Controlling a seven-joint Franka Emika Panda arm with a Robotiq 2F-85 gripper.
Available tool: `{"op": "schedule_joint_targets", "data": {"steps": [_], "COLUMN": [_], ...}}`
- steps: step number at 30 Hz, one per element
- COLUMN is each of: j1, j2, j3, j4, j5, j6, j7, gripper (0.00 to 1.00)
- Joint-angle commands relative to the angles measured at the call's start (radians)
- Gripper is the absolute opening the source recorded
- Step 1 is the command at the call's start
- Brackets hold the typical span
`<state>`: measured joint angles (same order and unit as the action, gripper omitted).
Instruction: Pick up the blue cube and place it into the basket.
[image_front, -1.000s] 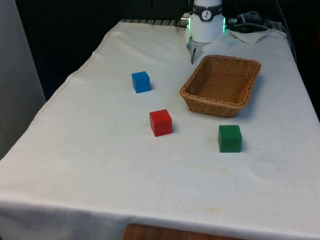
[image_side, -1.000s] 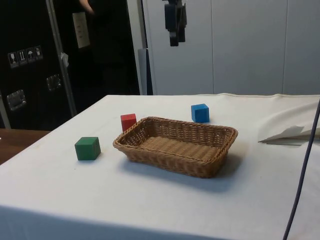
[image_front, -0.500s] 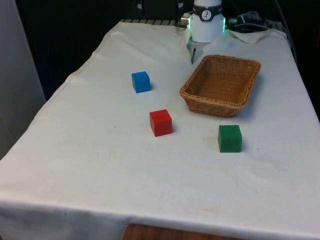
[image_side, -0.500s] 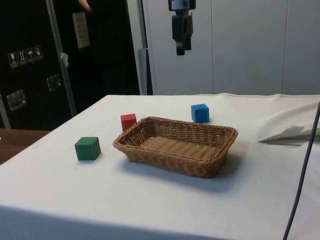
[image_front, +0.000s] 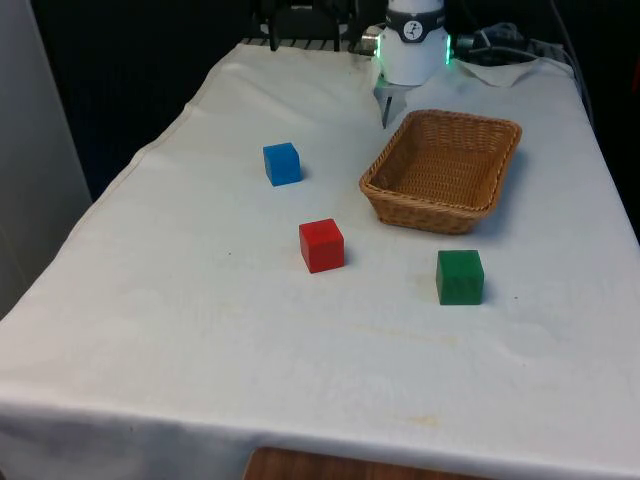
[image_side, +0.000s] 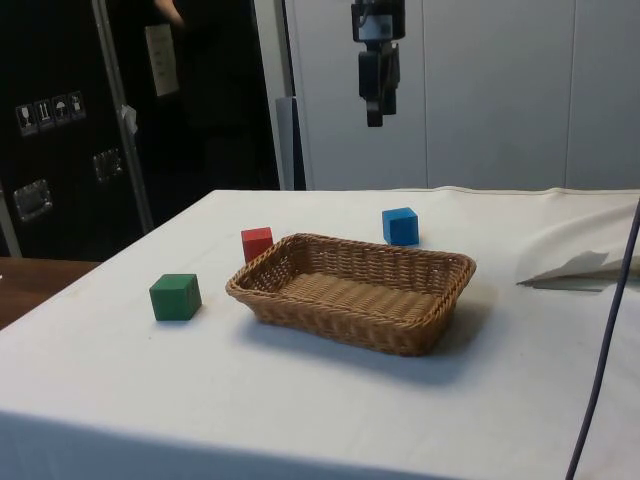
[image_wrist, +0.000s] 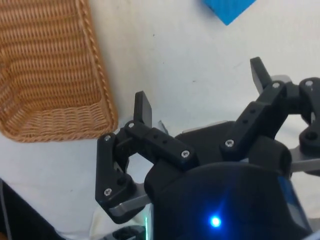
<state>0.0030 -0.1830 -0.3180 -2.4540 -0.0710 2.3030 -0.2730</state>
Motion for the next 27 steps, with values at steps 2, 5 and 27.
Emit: {"op": "schedule_joint_targets", "data": {"steps": [2, 5, 27], "j1": [-0.005, -0.005, -0.002], "j2": [0.005, 0.011, 0.072], "j3": [-0.008, -0.02, -0.101], "j4": [-0.009, -0.018, -0.037], "j5": [-0.012, -0.017, -0.01], "j6": [0.023, 0.036, 0.089], "j7": [-0.002, -0.009, -0.192], "gripper": [1.0, 1.0, 1.0]}}
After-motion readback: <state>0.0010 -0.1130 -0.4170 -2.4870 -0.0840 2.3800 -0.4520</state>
